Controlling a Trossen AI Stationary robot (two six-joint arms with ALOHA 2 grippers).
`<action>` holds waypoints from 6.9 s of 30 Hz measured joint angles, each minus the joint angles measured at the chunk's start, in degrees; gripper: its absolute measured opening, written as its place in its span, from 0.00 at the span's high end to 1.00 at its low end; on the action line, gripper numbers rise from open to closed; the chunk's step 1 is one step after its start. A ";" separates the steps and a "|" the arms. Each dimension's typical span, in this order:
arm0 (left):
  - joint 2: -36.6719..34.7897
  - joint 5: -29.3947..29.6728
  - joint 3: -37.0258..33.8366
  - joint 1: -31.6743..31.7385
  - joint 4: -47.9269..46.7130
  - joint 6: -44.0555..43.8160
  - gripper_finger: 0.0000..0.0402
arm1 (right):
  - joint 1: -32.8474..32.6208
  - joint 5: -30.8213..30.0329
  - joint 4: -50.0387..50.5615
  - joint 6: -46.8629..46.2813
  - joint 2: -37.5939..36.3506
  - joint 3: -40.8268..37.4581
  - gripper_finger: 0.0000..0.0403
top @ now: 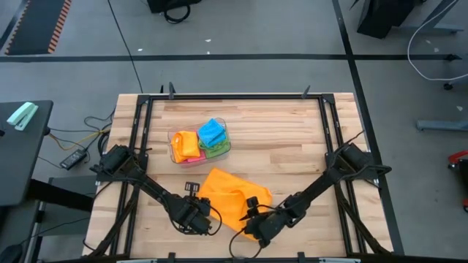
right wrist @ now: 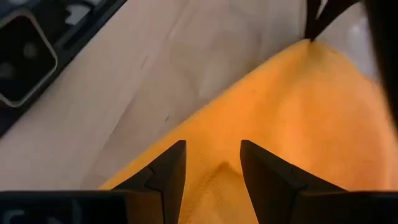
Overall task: Fold microfiber towels
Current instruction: Fold the yellow microfiber towel
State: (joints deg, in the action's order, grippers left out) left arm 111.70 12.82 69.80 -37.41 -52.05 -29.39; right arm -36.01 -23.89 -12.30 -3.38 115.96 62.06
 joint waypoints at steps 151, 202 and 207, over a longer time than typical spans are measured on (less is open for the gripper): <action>5.09 6.34 6.82 -2.16 8.68 4.46 0.94 | 11.83 -7.96 20.20 -32.66 -6.68 -3.96 0.98; 4.44 6.65 6.67 -1.99 8.73 2.68 0.94 | 15.73 17.07 -3.08 -4.11 0.17 -0.07 0.69; 4.42 6.69 6.67 -1.92 8.70 2.58 0.97 | 11.12 18.69 -5.51 -3.92 0.17 -0.07 0.69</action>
State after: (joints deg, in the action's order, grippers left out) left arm 116.12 19.51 76.47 -39.33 -43.35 -26.81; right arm -24.90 -5.20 -17.82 -7.30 116.14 61.99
